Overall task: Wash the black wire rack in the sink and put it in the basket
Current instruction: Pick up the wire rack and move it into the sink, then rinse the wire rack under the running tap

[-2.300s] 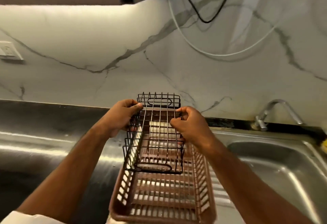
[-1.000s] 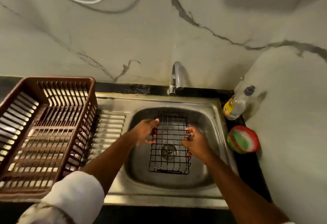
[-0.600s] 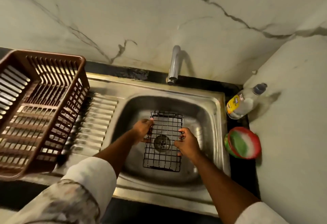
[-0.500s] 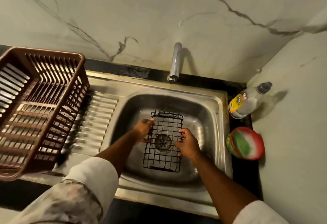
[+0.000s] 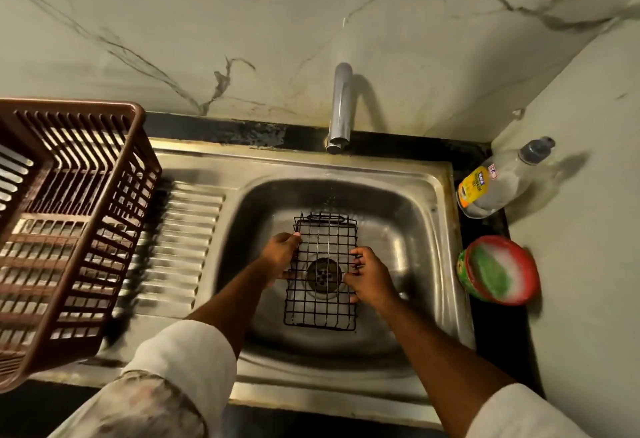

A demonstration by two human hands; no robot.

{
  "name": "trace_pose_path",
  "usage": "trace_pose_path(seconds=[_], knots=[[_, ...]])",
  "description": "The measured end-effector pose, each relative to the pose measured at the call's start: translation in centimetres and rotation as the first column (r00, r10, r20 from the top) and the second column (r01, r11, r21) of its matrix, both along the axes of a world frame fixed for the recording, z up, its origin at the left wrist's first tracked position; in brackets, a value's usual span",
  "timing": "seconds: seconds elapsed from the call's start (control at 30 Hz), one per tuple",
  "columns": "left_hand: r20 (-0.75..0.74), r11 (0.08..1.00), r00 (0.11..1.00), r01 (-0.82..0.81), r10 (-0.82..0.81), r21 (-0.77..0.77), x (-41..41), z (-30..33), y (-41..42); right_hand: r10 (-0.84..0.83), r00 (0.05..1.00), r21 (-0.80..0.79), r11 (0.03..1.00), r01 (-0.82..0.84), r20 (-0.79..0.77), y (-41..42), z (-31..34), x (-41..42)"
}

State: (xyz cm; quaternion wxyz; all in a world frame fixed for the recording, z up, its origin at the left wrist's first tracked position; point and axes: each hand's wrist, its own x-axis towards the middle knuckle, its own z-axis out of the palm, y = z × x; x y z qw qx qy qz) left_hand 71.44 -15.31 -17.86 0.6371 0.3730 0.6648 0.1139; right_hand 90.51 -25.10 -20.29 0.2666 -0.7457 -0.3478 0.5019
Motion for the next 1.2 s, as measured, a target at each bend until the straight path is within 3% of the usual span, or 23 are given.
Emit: trace_pose_path(seconds=[0.37,0.5,0.57,0.87,1.2], knots=[[-0.048,0.999,0.998,0.035,-0.036,-0.018,0.0,0.0,1.0,0.011,0.996,-0.025,1.000,-0.009,0.093,0.2,-0.5,-0.3],[-0.363,0.968,0.915,0.227,-0.174,0.108,0.2,2.5,2.7,0.087,0.954,-0.077,0.995,-0.068,0.288,0.7,1.2,0.4],[-0.411,0.931,0.897,0.278,-0.163,0.236,0.5,4.3,4.2,0.045,0.939,-0.050,0.998,-0.030,0.342,1.4,2.7,0.8],[-0.210,0.749,0.974,0.198,-0.081,0.632,6.6,12.0,9.7,-0.116,0.980,0.226,0.971,0.077,0.160,6.7,8.4,1.3],[-0.377,0.657,0.925,0.311,-0.044,0.686,9.3,12.5,12.3,-0.160,0.981,0.317,0.941,0.118,0.110,10.5,11.5,1.1]])
